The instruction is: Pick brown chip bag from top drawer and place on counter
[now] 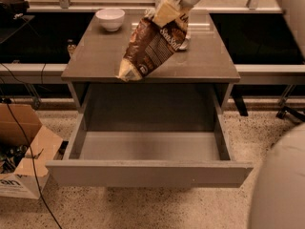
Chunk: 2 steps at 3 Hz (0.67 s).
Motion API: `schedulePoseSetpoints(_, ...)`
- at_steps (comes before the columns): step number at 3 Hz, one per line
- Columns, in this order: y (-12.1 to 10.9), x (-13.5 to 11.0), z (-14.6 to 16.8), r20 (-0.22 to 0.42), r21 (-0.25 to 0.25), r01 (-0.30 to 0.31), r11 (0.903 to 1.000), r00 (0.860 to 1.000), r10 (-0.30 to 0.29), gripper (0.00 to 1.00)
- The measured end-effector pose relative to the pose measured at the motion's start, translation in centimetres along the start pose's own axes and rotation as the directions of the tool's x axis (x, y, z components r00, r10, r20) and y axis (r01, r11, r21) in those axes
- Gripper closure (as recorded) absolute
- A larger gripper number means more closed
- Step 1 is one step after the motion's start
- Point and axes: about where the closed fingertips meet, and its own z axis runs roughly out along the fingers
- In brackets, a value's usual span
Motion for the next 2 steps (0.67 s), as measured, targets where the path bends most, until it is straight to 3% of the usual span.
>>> schedulePoseSetpoints(1, -1.2, 0.5, 3.9, -0.038, -0.026, -0.038, 0.9989, 0.999, 0.037, 1.0)
schedulePoseSetpoints(2, -2.3, 1.4, 7.8, -0.061, -0.027, -0.072, 0.997, 0.996, 0.07, 0.81)
